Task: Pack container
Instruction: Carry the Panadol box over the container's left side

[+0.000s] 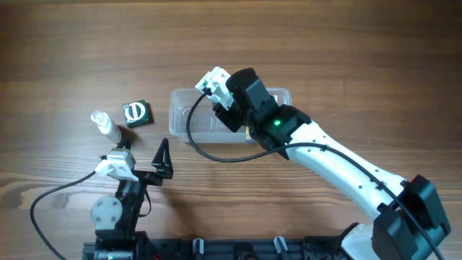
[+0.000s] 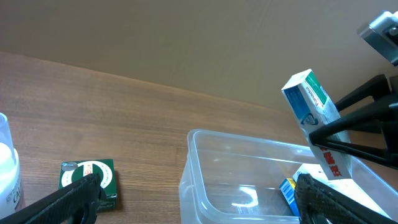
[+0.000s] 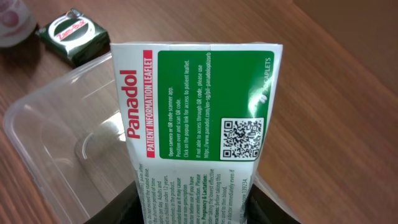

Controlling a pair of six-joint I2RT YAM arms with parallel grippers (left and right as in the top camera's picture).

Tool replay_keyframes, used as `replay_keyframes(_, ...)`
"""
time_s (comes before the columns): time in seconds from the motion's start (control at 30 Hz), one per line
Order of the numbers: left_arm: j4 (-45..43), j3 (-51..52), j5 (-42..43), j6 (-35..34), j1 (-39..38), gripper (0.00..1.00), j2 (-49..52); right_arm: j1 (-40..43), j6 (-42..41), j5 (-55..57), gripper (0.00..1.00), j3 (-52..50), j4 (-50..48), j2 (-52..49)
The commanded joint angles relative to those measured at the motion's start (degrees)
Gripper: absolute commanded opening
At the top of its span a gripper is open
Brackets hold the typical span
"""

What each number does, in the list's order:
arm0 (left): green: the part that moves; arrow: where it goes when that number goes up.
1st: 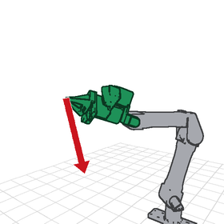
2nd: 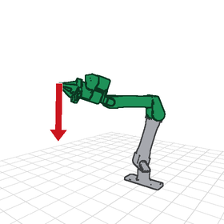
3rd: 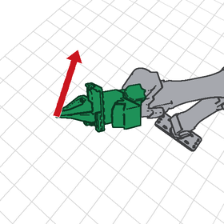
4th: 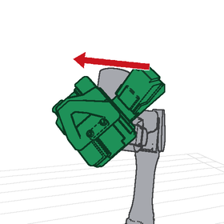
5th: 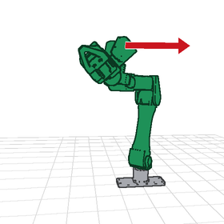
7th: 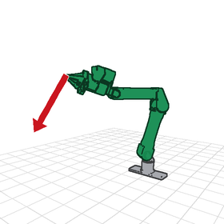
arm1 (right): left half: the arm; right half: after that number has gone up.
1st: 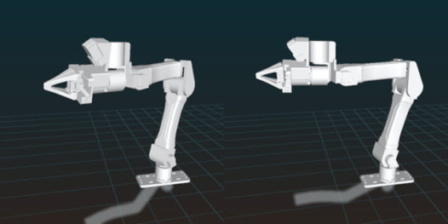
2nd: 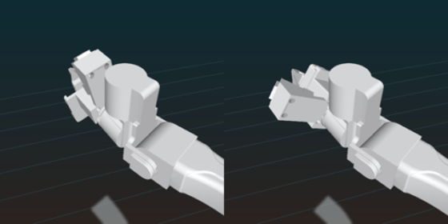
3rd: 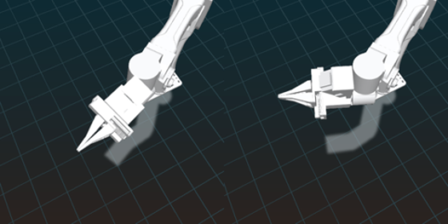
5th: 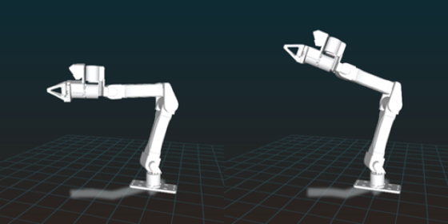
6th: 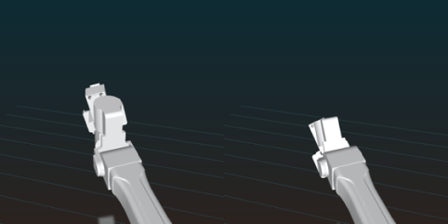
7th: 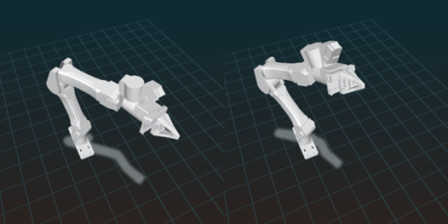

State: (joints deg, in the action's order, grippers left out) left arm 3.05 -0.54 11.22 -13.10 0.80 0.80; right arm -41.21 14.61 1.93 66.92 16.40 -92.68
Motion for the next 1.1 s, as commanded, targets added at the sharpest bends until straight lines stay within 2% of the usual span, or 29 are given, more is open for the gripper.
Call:
replay_keyframes(0.0,0.3,0.2,-0.1,0.9,-0.3,1.00,-0.4,-0.2,8.8,-3.8,0.38,1.0,-0.6,-0.9)
replay_keyframes(0.13,0.3,0.2,-0.2,0.9,-0.3,1.00,-0.4,-0.2,15.2,-4.6,0.38,1.0,-0.5,-0.9)
replay_keyframes(0.33,0.3,0.2,-0.2,0.9,-0.3,1.00,-0.4,-0.2,20.0,-5.5,0.35,0.9,-0.5,-1.6)
replay_keyframes(0.73,0.3,0.2,-0.1,0.9,-0.3,1.00,-0.4,-0.2,20.2,-4.5,0.36,0.9,-1.6,-9.0)
replay_keyframes(1.07,0.3,0.2,-0.2,0.9,-0.3,1.00,-0.4,-0.2,19.9,-4.6,0.35,0.9,-1.2,-10.1)
